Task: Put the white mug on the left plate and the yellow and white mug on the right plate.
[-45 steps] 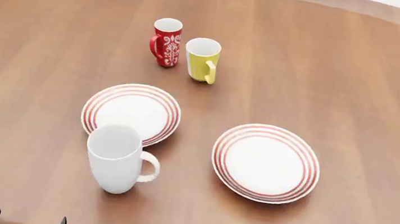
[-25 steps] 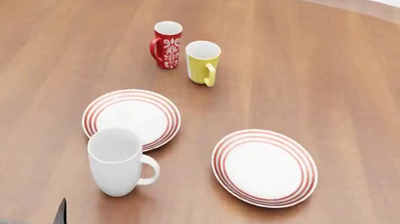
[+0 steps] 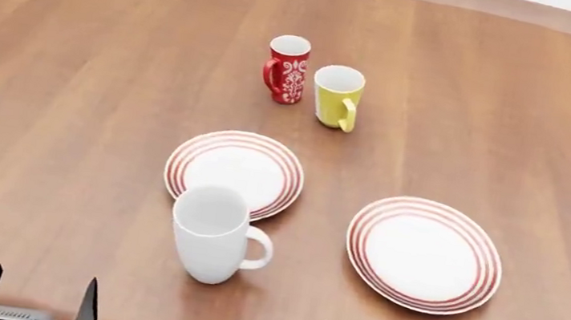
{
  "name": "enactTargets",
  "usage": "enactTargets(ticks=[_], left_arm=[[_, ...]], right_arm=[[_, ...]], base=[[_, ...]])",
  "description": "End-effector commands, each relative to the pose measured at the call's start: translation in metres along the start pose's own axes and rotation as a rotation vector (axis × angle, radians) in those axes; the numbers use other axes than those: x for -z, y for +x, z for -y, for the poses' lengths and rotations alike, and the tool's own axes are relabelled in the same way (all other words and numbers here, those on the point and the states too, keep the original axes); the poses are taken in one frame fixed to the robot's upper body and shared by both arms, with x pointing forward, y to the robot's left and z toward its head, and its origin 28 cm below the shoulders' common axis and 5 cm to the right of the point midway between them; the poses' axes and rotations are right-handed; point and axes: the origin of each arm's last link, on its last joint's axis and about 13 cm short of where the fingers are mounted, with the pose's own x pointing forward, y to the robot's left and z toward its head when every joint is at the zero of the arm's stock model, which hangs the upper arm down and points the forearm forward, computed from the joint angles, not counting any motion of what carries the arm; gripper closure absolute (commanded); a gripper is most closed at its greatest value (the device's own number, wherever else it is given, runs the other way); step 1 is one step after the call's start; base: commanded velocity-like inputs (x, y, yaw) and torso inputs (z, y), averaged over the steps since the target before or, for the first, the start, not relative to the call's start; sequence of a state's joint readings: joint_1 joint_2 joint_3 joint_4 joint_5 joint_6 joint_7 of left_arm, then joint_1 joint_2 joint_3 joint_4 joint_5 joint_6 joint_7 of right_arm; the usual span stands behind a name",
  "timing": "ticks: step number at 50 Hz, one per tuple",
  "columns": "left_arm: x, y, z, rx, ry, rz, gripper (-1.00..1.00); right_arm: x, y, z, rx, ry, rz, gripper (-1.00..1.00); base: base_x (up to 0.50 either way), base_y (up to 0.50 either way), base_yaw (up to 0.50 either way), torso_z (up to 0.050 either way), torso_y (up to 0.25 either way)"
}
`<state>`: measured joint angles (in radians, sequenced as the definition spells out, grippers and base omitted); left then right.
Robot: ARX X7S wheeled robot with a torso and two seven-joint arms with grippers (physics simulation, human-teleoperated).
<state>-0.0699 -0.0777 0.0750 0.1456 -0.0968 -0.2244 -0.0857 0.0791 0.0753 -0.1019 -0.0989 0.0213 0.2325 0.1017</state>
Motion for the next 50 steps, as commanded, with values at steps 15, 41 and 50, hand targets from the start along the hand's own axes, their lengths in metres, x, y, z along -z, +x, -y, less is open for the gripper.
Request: enactTargets(ticks=[15,41,50], left_arm=[[-0.005,-0.002,0.001,0.001,-0.009,0.01,-1.0],[-0.005,-0.003,0.001,0.012,-0.006,0.013,-1.0],[-0.007,-0.004,0.002,0.019,-0.007,0.018,-1.0]], right_arm=[[-0.002,-0.001,-0.003,-0.018,-0.029,0.005,-1.0],[-0.009,-0.002,-0.002,-0.017,0.101,0.073,-1.0],[-0.011,-0.004,0.001,-0.005,0.063,0.095,-1.0]], base=[[0.0,0.0,0.5,0.0,0.0],[0.0,-0.01,0.39,0.0,0.0],[0.12,-0.39,0.0,0.0,0.0]])
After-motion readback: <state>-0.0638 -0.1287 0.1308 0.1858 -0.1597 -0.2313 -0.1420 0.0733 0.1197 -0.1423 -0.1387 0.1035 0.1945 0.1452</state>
